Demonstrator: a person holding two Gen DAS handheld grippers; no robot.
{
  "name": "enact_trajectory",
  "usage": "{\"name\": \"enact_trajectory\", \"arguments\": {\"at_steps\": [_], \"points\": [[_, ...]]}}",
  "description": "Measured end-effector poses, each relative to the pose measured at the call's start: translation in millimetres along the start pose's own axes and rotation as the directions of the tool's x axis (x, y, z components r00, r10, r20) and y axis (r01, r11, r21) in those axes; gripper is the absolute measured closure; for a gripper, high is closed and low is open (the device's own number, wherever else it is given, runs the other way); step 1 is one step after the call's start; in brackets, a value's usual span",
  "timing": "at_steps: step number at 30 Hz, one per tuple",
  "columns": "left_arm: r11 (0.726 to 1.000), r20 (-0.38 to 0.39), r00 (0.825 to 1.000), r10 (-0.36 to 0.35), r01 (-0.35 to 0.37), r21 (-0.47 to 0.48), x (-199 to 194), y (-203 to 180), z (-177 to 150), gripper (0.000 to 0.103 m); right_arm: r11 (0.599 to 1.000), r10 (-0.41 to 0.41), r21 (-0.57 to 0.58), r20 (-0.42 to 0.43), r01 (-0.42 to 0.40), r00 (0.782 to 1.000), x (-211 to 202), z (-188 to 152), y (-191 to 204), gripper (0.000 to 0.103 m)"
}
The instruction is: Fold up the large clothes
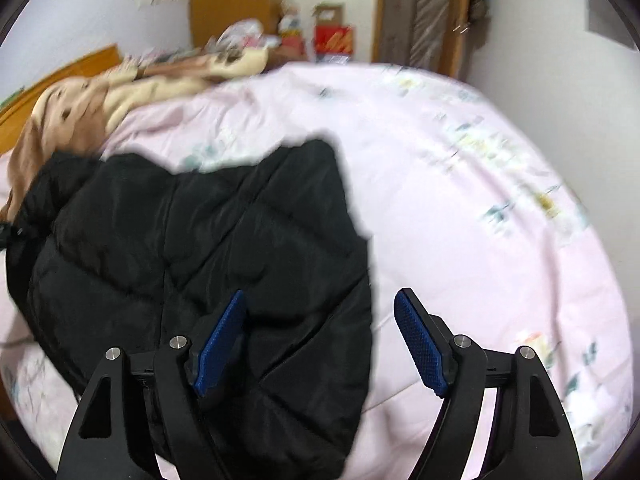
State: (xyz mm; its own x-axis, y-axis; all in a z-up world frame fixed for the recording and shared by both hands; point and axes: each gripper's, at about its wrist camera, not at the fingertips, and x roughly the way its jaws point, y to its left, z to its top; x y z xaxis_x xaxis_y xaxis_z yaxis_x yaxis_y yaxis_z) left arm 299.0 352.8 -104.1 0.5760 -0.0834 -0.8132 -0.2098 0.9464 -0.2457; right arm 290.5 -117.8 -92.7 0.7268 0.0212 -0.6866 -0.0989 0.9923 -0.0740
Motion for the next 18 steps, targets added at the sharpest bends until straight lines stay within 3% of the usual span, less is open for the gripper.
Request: {"name": "enact_trajectory", "arguments": {"at_steps": [3,5,10,12,14,18], "points": [[1.0,0.095,0.995,-0.015,0.016,-0.004,-28.4,-9.8,3.4,0.031,0.999,0.025,0.047,0.061,-0.028,0.998,-13.8,12.0,-4.8,0.026],[0.999,0.105,0.993,-0.053,0.053,0.007,-33.2,-20.4,14.1,0.031,0.996,0.081,0.043,0.078,-0.084,0.994,-14.3,21.4,-0.2,0.027],[0.992,0.001,0.997,-0.074,0.073,0.1,2.1,-52.6,14.3,0.031,0.981,0.195,-0.007,-0.011,-0.196,0.981,16.6,29.8,22.2,0.027],[0.994,-0.023,0.998,-0.064,0.066,0.087,26.4,-48.4,13.2,0.031,0.987,0.16,-0.022,-0.061,-0.162,0.985,35.1,26.8,25.0,0.027],[0.997,-0.049,0.998,-0.048,0.051,0.062,45.3,-42.6,14.6,0.031,0.992,0.119,-0.029,-0.122,-0.123,0.985,54.2,25.7,24.1,0.034],[0.996,-0.084,0.996,-0.043,0.049,0.069,69.9,-30.4,9.6,0.031,0.991,0.126,-0.021,-0.165,-0.131,0.978,73.9,20.8,17.8,0.034]]}}
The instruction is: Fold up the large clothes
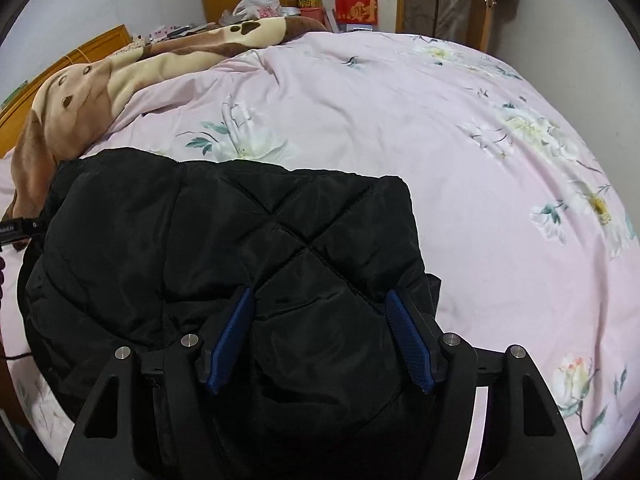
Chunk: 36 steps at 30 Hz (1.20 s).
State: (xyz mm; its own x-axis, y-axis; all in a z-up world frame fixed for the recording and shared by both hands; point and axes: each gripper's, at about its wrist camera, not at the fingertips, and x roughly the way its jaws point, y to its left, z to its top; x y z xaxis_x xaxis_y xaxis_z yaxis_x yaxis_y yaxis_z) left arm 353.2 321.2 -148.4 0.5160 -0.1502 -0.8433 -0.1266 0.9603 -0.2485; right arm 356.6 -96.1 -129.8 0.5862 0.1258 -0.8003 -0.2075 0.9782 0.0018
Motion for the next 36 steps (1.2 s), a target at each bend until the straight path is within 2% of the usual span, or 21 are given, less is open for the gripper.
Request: {"name": "enact_trajectory", "arguments": {"at_steps": [2,6,9,13,17,21,26,30,36], "points": [[1.0,-0.009,1.0,0.012,-0.012,0.017,9.4,-0.5,1.9,0.03,1.0,0.006,0.004,-0.008,-0.006,1.0,3.3,-3.1,-2.0,0.034],[1.0,-0.031,0.999,0.03,-0.03,-0.01,18.3,1.1,1.4,0.028,0.999,0.02,0.044,-0.034,-0.018,0.999,14.3,-7.1,-7.3,0.034],[0.998,-0.032,0.997,0.07,-0.07,-0.006,11.1,-2.5,-0.8,0.028,0.999,0.002,0.044,-0.04,-0.001,0.999,8.1,-4.0,-5.2,0.034],[0.998,-0.005,0.998,0.063,-0.064,-0.025,-15.5,-8.4,-7.9,0.028,0.998,-0.051,0.03,0.033,0.05,0.998,-28.1,-3.0,3.7,0.034],[0.999,0.06,0.998,0.03,-0.028,-0.034,-57.5,-15.5,-19.6,0.028,0.998,-0.068,0.026,0.107,0.065,0.992,-66.6,-4.7,12.9,0.033],[0.999,0.122,0.991,0.051,-0.052,0.007,-98.4,-30.6,-33.9,0.028,0.998,-0.057,0.019,0.181,0.054,0.982,-112.6,-13.3,27.2,0.033],[0.998,0.151,0.988,0.03,-0.038,0.053,-138.5,-51.5,-70.1,0.028,0.998,-0.061,0.004,0.233,0.062,0.971,-149.9,-28.4,45.0,0.033],[0.998,0.17,0.985,0.041,-0.049,0.043,-156.8,-59.4,-98.1,0.028,0.996,-0.093,0.015,0.247,0.093,0.964,-179.0,-45.1,56.8,0.033],[0.99,0.236,0.968,0.083,-0.107,0.09,-185.8,-86.3,-150.5,0.028,0.994,-0.11,0.046,0.26,0.102,0.959,-211.1,-69.2,68.6,0.033]]}}
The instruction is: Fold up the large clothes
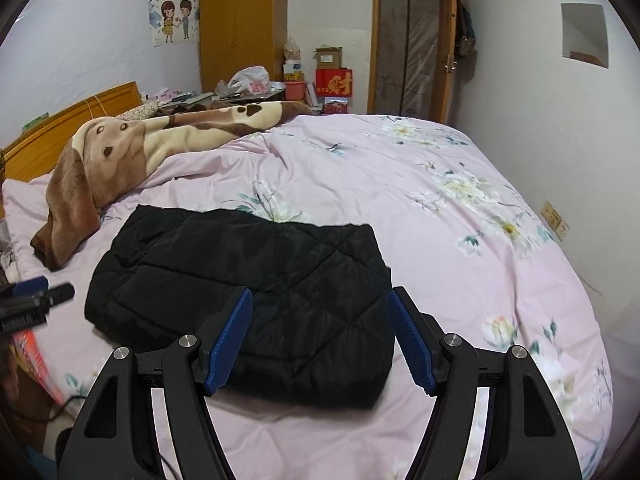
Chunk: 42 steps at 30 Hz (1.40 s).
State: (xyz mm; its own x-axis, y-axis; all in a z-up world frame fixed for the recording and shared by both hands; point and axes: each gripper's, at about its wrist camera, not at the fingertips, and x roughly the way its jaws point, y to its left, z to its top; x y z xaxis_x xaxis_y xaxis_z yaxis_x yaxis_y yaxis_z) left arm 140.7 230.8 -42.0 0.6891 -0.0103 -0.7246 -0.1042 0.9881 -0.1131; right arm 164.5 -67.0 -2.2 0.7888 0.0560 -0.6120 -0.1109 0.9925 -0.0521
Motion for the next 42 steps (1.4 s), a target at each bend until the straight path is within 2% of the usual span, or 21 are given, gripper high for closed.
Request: {"name": "enact_trajectory", "arguments": {"at_steps": [5,19,29,42], "points": [[0.999,0.018,0.999,-0.032,0.031,0.011,-27.4,-20.1,-23.8,0.028,1.0,0.016,0.011,0.006,-0.016,1.0,-27.4,-16.8,5.5,0.033],[0.996,0.117,0.992,0.041,-0.049,0.069,-85.0,-57.2,-60.1,0.024,0.999,0.012,0.033,0.036,-0.013,0.999,-75.3,-52.3,10.4,0.033],[0.998,0.121,0.992,0.029,-0.035,0.052,-96.6,-65.5,-74.2,0.023,0.999,0.01,0.036,0.058,-0.012,0.998,-95.2,-63.5,11.6,0.033],[0.998,0.114,0.993,0.035,-0.04,0.041,-98.0,-65.8,-83.6,0.023,0.999,0.026,0.017,0.054,-0.027,0.998,-99.6,-70.9,21.1,0.033]]}}
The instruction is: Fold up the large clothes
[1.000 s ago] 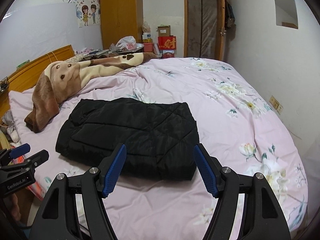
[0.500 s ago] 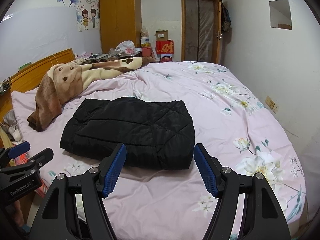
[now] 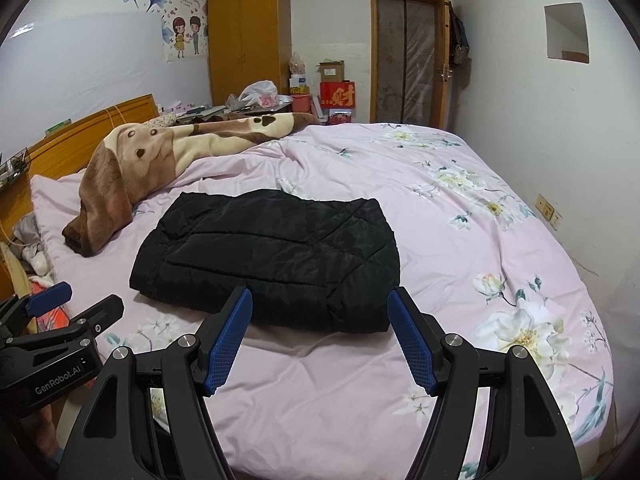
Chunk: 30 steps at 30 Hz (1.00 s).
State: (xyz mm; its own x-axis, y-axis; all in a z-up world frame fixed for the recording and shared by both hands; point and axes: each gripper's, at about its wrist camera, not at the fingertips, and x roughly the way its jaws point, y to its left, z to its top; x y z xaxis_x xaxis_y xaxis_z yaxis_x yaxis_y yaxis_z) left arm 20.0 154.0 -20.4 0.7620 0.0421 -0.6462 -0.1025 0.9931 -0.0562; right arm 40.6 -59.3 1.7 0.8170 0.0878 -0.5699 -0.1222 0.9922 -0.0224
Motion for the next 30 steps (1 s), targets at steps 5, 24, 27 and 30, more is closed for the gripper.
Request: {"name": "enact_trajectory", "arguments": {"at_steps": [5,24,27,30], "points": [[1.0,-0.009,1.0,0.02,-0.02,0.005,1.4,0.7,-1.3,0.023,1.0,0.004,-0.004,-0.009,-0.004,1.0,0.8,-2.8,1.5,0.032],[1.0,0.0,1.0,0.014,-0.014,-0.002,-1.5,-1.4,-4.0,0.023,1.0,0.01,-0.011,-0.014,-0.01,1.0,2.5,-5.3,2.3,0.032],[1.0,0.0,1.0,0.014,-0.014,-0.003,-1.9,-2.2,-4.3,0.023,1.0,0.011,-0.011,-0.015,-0.011,1.0,2.2,-5.1,1.9,0.032],[1.0,-0.001,1.0,0.014,-0.014,-0.003,-2.1,-1.8,-4.3,0.023,1.0,0.011,-0.01,-0.015,-0.011,1.0,2.2,-5.5,2.3,0.032]]}}
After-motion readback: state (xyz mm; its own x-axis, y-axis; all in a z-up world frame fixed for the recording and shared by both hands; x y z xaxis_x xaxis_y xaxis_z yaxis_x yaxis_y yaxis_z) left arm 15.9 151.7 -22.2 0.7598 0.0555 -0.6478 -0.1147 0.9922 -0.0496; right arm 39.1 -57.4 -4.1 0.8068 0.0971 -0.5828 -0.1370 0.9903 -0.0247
